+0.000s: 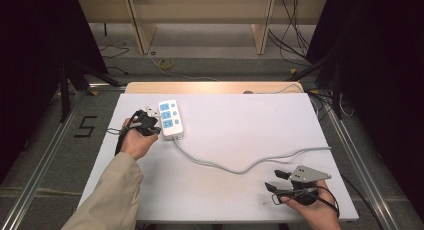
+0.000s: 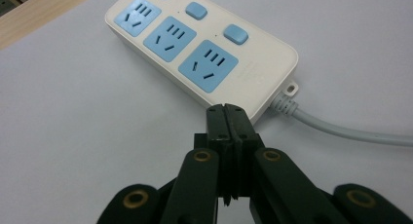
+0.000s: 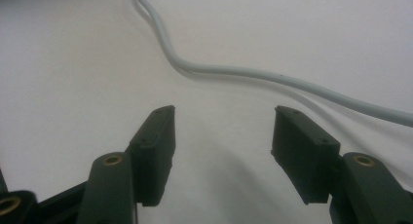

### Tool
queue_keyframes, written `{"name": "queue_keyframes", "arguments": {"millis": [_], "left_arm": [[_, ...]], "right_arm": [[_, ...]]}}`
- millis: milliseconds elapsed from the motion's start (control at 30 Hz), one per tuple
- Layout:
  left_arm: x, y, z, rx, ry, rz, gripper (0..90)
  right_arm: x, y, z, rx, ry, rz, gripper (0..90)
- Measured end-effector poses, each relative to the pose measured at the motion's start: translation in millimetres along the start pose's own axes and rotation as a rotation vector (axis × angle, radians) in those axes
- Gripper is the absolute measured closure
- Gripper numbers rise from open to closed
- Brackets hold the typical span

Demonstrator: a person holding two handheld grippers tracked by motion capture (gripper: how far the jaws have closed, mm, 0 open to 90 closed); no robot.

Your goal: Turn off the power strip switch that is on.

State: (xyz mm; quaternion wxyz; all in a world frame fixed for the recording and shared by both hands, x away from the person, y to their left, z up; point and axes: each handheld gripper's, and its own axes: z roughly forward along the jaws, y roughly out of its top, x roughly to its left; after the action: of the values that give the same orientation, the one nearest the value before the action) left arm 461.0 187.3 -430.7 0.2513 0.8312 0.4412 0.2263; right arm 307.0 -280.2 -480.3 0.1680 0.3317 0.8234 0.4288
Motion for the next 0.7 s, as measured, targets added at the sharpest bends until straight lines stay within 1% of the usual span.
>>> {"name": "queue_keyframes", "arguments": {"millis": [400,533,700], "left_arm": [[10.1,10.6,6.7,0.012,0.007,0.007,89.6],[11.7,14.7,10.1,0.018,0.006,0.014,89.6],[13.3,21.1,14.2,0.027,0.006,0.033,89.6]], "right_arm": [[-0.2,0.1,0.3,0.0,0.0,0.001,42.3],[-0.5,-0.1,0.3,0.001,0.001,0.002,42.3],[-0.5,-0.3,0.5,0.0,0.002,0.003,42.3]]}}
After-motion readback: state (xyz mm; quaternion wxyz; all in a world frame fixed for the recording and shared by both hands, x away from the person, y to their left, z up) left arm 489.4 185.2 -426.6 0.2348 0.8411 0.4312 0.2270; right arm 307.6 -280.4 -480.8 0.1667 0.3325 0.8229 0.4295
